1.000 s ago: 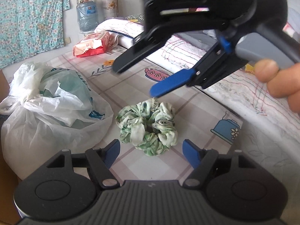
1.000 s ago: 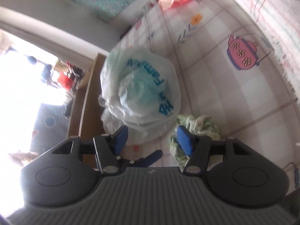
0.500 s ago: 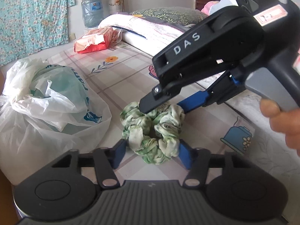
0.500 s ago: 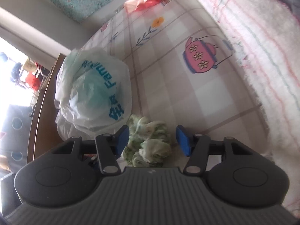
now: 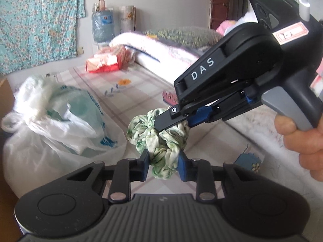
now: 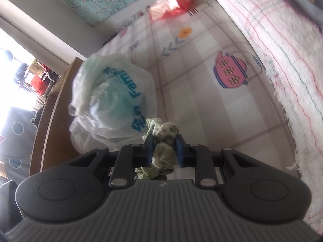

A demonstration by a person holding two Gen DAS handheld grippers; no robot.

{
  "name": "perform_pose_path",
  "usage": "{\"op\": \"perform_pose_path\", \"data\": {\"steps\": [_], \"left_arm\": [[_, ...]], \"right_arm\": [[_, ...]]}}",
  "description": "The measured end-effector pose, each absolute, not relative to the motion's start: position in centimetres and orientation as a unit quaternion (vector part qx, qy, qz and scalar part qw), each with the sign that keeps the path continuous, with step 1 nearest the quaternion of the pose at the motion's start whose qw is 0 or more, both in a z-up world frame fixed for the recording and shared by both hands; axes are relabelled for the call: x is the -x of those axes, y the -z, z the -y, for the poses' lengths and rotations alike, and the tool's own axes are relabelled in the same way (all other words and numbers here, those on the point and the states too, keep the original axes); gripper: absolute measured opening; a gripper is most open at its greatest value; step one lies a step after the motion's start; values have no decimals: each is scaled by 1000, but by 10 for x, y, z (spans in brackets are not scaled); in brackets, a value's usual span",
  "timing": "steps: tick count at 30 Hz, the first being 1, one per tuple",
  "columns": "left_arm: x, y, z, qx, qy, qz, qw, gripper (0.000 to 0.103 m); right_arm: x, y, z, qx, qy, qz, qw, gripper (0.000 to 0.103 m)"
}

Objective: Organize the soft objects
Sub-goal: 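Close the right gripper on the green floral scrunchie, then lift the scrunchie with the right gripper and carry it over the cardboard box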

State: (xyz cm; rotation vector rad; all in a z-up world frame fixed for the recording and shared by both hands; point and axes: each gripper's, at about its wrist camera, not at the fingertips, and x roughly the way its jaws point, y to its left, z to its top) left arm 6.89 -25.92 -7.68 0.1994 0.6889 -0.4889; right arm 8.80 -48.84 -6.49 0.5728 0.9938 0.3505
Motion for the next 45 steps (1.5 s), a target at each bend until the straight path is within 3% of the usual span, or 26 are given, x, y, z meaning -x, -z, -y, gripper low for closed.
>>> {"op": "perform_pose_path", "data": {"steps": [13, 24, 32, 45], "left_arm": [[-45, 19, 218, -72, 210, -248, 943, 29], [-39, -20, 144, -64, 109, -221, 967, 29], [-45, -37, 58, -33, 2, -264, 964, 29], [-63, -4, -36, 74, -49, -374, 923, 29]], "right_arm": [[-82, -13, 452, -246, -219, -405, 853, 21], [-111, -62, 356, -215, -328, -386, 835, 21], [-147, -76, 227, -176, -430, -421, 779, 21], [-174, -39, 83, -80, -464, -508, 722, 21]]}}
